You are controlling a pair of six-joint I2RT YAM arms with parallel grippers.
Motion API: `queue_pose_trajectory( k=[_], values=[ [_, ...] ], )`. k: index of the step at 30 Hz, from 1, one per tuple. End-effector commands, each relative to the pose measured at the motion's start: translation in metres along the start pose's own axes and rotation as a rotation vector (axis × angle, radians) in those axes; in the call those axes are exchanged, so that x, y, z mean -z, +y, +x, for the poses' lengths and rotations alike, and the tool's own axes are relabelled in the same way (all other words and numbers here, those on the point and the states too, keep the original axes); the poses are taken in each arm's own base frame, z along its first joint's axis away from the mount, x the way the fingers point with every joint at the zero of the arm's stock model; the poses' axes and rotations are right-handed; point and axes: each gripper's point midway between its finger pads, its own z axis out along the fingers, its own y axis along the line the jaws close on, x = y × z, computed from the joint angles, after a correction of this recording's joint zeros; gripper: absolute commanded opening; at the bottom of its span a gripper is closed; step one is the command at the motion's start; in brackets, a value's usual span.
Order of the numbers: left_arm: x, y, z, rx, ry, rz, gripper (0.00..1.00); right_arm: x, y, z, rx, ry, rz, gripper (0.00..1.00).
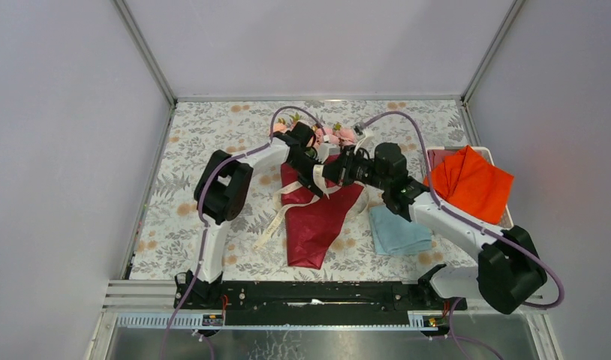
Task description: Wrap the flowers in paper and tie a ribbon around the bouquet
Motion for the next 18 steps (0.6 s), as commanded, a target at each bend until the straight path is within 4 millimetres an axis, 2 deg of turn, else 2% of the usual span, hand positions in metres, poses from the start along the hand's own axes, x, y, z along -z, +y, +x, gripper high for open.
queue_pose_trajectory(
  k=[1,7,10,14,18],
  values=[
    [0.013,0.006,-0.027,0.111,-0.169,0.057,0.00,-0.017,-0.027,0.011,-0.153,-0.068,0.051,0.00],
    [0.038,0.012,-0.040,0.097,-0.248,0.024,0.00,-0.017,-0.112,0.096,-0.301,0.099,0.358,0.00],
    [0.050,0.009,-0.044,0.076,-0.257,0.017,0.00,-0.017,-0.146,0.127,-0.323,0.207,0.505,0.00],
    [0.083,-0.015,-0.052,-0.047,-0.277,-0.004,0.00,-0.021,-0.173,0.144,-0.336,0.280,0.623,0.00],
    [0.110,-0.057,-0.044,-0.210,-0.241,0.020,0.00,-0.026,-0.188,0.140,-0.357,0.284,0.647,0.00]
  ],
)
